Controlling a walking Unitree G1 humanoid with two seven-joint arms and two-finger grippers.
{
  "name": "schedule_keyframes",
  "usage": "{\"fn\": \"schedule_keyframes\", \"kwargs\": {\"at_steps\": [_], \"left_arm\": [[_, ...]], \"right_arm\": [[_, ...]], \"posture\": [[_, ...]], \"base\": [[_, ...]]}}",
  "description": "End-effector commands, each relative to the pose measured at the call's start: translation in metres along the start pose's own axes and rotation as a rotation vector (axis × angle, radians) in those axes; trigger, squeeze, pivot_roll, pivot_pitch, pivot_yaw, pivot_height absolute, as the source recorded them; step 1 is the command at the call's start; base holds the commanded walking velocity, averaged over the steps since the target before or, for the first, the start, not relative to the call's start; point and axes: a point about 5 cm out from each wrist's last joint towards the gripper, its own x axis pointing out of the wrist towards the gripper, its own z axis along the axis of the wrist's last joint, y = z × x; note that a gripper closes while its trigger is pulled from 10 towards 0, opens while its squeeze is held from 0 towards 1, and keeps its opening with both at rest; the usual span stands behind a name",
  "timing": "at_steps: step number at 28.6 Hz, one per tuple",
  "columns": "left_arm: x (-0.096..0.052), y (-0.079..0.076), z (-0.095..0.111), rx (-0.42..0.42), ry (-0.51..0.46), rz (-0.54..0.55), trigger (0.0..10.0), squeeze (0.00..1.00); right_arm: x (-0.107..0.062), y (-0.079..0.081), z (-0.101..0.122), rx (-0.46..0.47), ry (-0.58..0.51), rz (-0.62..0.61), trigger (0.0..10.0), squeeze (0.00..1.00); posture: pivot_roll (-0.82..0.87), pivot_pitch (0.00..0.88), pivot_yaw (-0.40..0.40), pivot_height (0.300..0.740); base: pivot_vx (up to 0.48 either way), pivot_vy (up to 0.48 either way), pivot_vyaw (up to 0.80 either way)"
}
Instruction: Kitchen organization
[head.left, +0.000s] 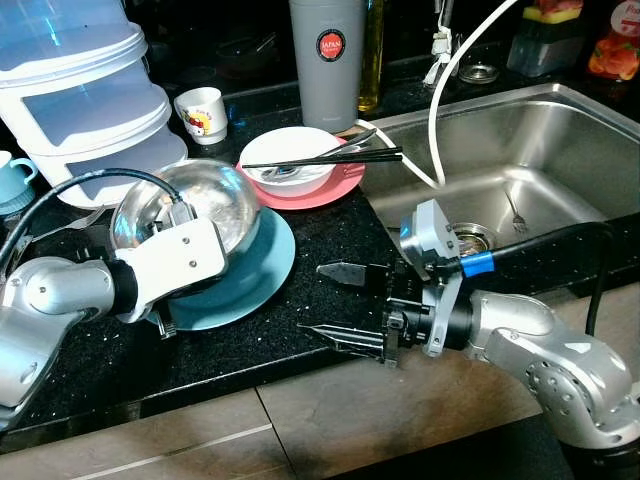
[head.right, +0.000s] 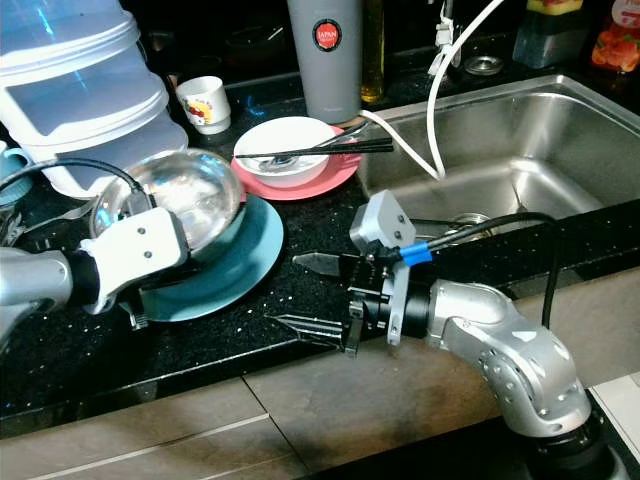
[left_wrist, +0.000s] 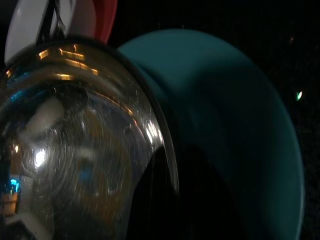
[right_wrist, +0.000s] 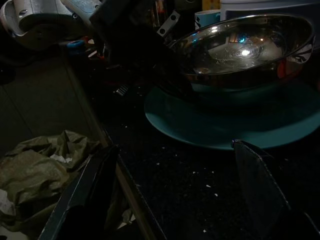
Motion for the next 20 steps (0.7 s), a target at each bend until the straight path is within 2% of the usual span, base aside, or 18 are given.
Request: {"fn": "schedule_keyframes", "kwargs": {"at_steps": [1, 5, 10, 12, 15, 16, 20], "left_arm": [[-0.004, 0.005, 0.000, 0.021, 0.022, 0.015, 0.0, 0.00], [-0.003, 0.005, 0.000, 0.020, 0.020, 0.014, 0.0, 0.00], [-0.003, 0.010, 0.008, -0.002, -0.036, 0.054, 0.0, 0.00], [-0.006, 0.027, 0.026, -0.034, -0.157, 0.171, 0.0, 0.00], [-0.010, 0.049, 0.053, -0.120, -0.359, 0.331, 0.0, 0.00], [-0.010, 0.049, 0.053, -0.120, -0.359, 0.331, 0.0, 0.00], [-0.010, 0.056, 0.068, -0.208, -0.493, 0.399, 0.0, 0.00]], "right_arm": [[0.004, 0.005, -0.001, 0.000, 0.007, 0.023, 10.0, 0.00], [0.004, 0.004, -0.001, -0.001, 0.003, 0.019, 10.0, 0.00], [0.006, -0.001, 0.002, -0.007, -0.043, -0.040, 10.0, 0.00], [0.008, -0.016, 0.010, 0.004, -0.140, -0.179, 10.0, 0.00], [0.012, -0.028, 0.023, 0.060, -0.287, -0.258, 10.0, 0.00], [0.012, -0.028, 0.023, 0.060, -0.287, -0.258, 10.0, 0.00], [0.011, -0.031, 0.030, 0.086, -0.351, -0.270, 10.0, 0.00]], "posture": [[0.07, 0.000, 0.099, 0.740], [0.06, 0.000, 0.101, 0.740], [0.06, 0.000, 0.102, 0.740], [0.06, 0.000, 0.101, 0.740], [0.06, 0.000, 0.098, 0.740], [0.06, 0.000, 0.098, 0.740], [0.07, 0.000, 0.096, 0.740]], "base": [[0.000, 0.000, 0.00], [0.000, 0.000, 0.00], [0.000, 0.000, 0.00], [0.000, 0.000, 0.00], [0.000, 0.000, 0.00], [0.000, 0.000, 0.00], [0.000, 0.000, 0.00]]}}
